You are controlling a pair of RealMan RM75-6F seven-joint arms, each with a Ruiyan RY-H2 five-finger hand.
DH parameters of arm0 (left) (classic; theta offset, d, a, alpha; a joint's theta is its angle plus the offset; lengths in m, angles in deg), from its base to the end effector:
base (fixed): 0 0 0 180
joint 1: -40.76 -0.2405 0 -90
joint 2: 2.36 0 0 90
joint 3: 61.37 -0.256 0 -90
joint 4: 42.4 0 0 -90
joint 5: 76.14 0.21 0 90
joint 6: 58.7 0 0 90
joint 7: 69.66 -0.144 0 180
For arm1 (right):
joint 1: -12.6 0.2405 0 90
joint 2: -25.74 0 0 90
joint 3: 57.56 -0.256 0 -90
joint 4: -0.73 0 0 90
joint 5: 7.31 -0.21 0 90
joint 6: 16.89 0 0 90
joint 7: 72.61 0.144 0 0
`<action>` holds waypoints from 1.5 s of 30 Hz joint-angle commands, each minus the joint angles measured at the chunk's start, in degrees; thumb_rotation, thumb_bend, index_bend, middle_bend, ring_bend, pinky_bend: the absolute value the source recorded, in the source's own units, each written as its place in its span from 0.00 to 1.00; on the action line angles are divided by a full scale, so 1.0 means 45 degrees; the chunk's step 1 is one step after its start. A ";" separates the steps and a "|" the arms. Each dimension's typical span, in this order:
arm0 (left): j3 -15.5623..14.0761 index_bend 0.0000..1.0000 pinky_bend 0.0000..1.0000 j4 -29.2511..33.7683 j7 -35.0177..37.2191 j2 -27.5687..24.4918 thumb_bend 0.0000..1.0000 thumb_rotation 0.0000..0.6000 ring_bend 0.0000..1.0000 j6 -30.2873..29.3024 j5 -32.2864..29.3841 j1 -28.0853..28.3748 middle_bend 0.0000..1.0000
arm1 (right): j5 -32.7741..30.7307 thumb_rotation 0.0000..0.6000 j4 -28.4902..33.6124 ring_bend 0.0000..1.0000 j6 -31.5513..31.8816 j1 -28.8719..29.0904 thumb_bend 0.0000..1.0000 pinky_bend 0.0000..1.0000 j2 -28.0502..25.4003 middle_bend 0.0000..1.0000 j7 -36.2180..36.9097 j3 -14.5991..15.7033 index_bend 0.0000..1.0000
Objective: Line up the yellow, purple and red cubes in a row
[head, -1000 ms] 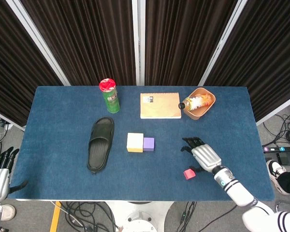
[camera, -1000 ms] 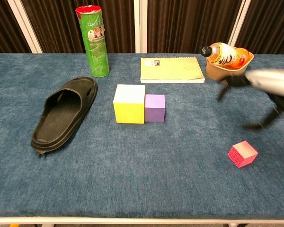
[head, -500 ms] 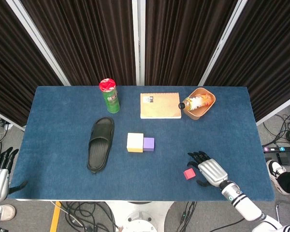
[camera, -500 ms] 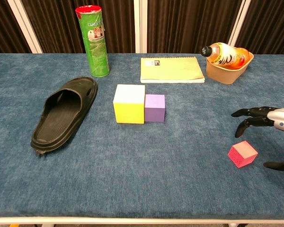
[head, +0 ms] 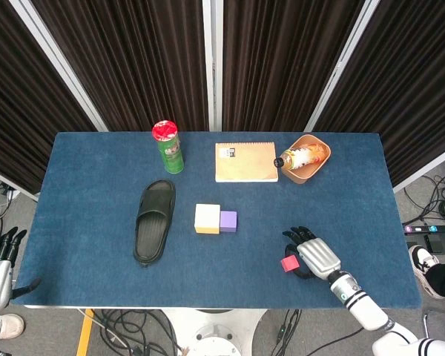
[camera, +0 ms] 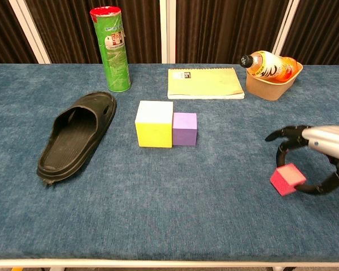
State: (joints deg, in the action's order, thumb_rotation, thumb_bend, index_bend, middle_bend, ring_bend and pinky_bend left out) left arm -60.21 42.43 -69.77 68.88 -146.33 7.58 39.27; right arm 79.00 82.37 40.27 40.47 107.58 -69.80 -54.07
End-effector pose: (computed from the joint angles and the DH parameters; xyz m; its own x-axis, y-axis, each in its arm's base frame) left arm -0.3471 0.1383 0.1346 0.4024 0.0316 0.9149 0.9053 0.1347 -0.4028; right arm -0.2556 -0.2520 -0.0039 0.4103 -0.4478 0.7944 -0.8924 -0.3765 0.2487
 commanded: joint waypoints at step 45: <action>-0.0020 0.14 0.16 -0.0576 0.0514 0.0218 0.06 1.00 0.11 0.0193 -0.0038 0.0004 0.16 | -1.0037 1.00 -0.1083 0.00 -0.0041 0.3541 0.20 0.00 0.5515 0.06 -0.7123 -0.4548 0.40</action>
State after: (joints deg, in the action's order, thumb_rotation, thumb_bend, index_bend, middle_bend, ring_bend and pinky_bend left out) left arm -60.30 39.84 -67.47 69.86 -145.48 7.40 39.28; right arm 33.87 77.46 40.05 56.39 132.38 -101.81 -74.58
